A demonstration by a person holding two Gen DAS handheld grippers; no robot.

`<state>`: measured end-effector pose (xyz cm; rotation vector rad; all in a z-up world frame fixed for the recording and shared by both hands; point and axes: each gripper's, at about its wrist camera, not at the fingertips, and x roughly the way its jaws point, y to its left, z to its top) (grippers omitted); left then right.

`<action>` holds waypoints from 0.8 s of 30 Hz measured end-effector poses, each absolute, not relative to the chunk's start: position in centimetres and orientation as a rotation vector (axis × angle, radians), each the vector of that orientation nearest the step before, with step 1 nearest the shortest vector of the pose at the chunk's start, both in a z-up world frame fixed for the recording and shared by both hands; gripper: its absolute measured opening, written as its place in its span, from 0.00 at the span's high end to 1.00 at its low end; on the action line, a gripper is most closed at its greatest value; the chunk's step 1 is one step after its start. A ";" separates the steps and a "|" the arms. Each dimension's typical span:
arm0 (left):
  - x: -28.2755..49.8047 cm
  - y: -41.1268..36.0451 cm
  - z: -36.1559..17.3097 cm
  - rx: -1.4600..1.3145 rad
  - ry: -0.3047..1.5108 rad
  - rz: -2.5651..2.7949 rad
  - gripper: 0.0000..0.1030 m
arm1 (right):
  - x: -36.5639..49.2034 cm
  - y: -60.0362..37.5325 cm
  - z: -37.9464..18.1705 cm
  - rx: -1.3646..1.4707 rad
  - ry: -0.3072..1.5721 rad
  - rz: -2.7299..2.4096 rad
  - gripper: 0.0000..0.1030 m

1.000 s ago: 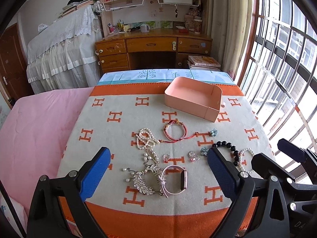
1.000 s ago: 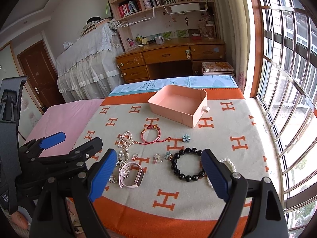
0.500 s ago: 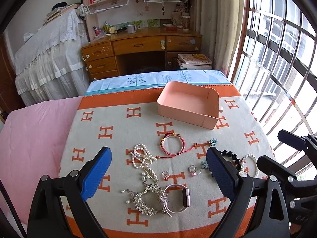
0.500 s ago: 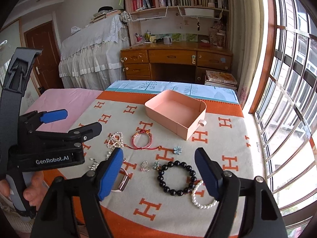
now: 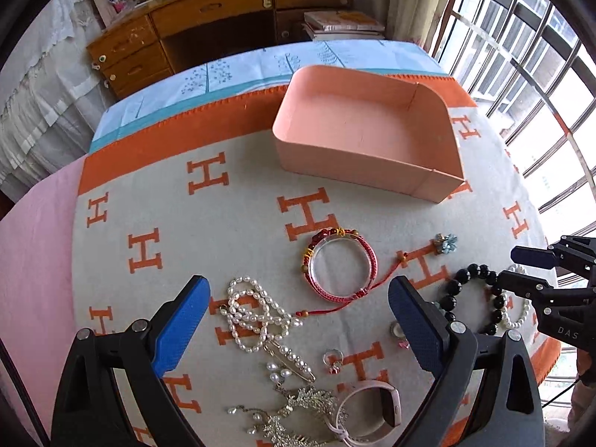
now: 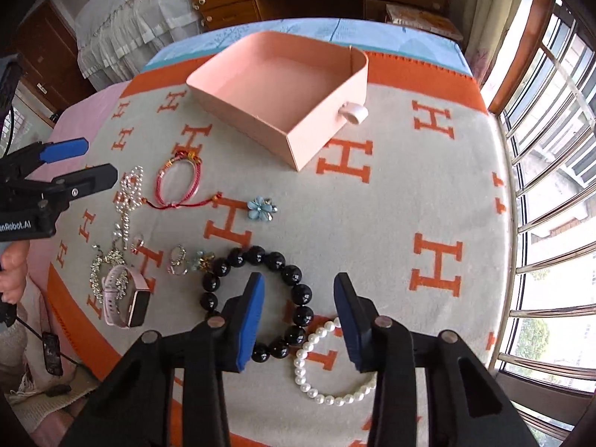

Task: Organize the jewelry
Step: 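Grasp the red string bracelet with the left tool while the right tool grasps the black bead bracelet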

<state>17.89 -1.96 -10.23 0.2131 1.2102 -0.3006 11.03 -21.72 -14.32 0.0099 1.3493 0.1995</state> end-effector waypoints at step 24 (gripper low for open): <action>22.4 -3.5 -16.0 0.206 1.343 -0.297 0.92 | 11.5 -20.0 -14.0 -0.004 1.358 0.275 0.86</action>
